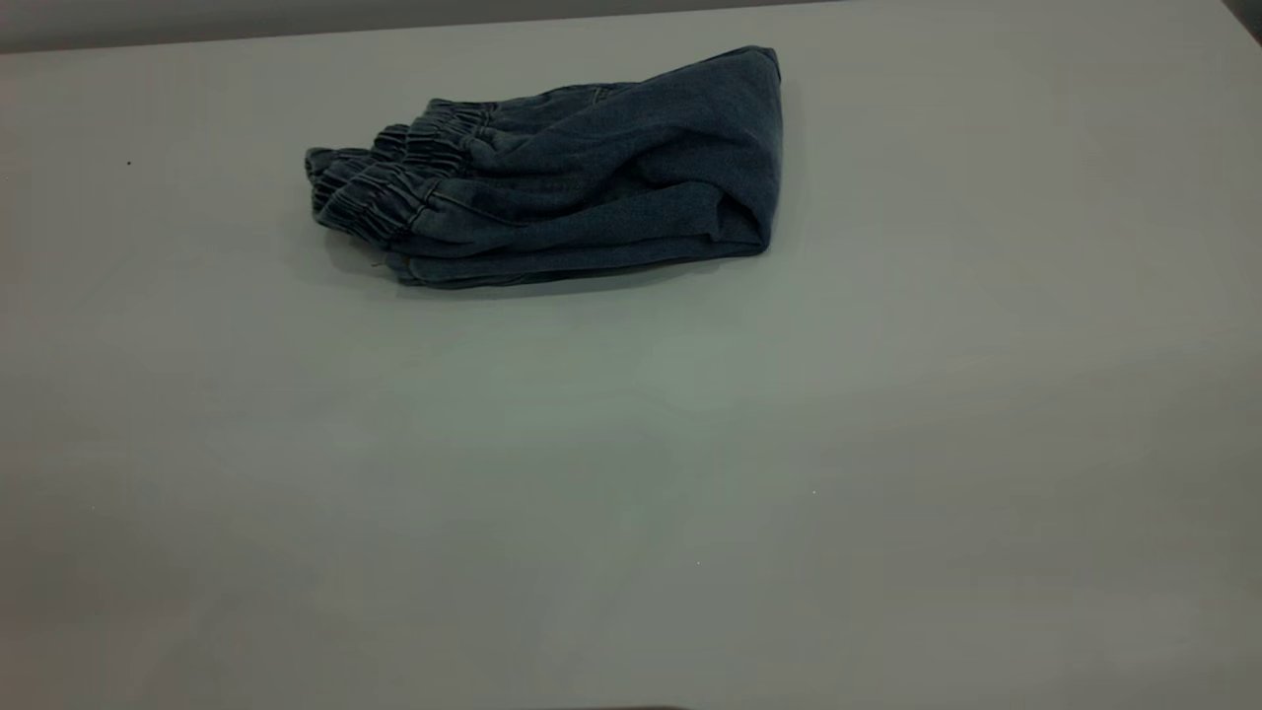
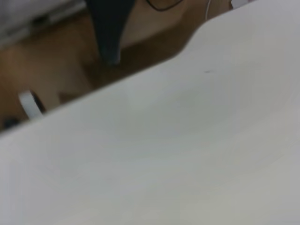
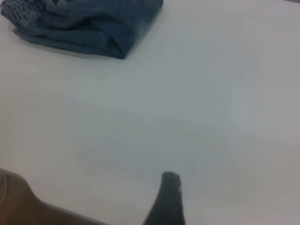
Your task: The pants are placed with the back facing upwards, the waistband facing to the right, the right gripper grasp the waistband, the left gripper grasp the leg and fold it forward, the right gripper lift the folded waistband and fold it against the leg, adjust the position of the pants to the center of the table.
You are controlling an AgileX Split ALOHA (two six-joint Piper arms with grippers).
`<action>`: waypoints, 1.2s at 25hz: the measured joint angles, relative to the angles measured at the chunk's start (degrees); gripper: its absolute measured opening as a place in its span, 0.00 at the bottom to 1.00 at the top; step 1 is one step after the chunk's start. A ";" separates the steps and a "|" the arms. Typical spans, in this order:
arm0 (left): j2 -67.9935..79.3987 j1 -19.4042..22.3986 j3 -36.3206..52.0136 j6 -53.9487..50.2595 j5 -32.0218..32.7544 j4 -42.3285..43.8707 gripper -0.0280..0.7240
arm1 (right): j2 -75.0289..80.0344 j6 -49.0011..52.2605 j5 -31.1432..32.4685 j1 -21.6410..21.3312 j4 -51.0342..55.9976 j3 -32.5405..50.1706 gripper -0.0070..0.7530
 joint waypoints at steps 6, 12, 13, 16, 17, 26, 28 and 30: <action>-9.51 13.63 0.00 0.00 0.06 0.00 0.72 | 0.00 0.02 0.00 0.00 0.00 0.00 0.78; -12.65 17.08 0.00 0.00 0.77 -0.02 0.72 | 0.00 0.02 0.00 -0.20 0.00 0.00 0.78; -12.65 17.02 0.00 0.00 0.76 -0.02 0.72 | 0.00 0.02 0.00 -0.40 0.06 0.00 0.78; -12.65 16.49 0.00 0.00 0.82 -0.02 0.72 | 0.00 0.02 0.00 -1.40 0.23 0.00 0.78; -12.65 16.36 0.00 0.00 0.82 -0.02 0.72 | 0.00 0.02 0.00 -1.58 0.37 0.00 0.78; -12.65 16.24 0.00 0.00 0.82 -0.02 0.72 | 0.00 0.07 0.00 -1.89 0.90 0.00 0.78; -12.65 16.24 0.00 0.00 0.82 -0.02 0.72 | 0.00 0.07 0.00 -1.89 0.90 0.00 0.78; -12.65 16.24 0.00 0.00 0.82 -0.02 0.72 | 0.00 0.07 0.00 -1.89 0.90 0.00 0.78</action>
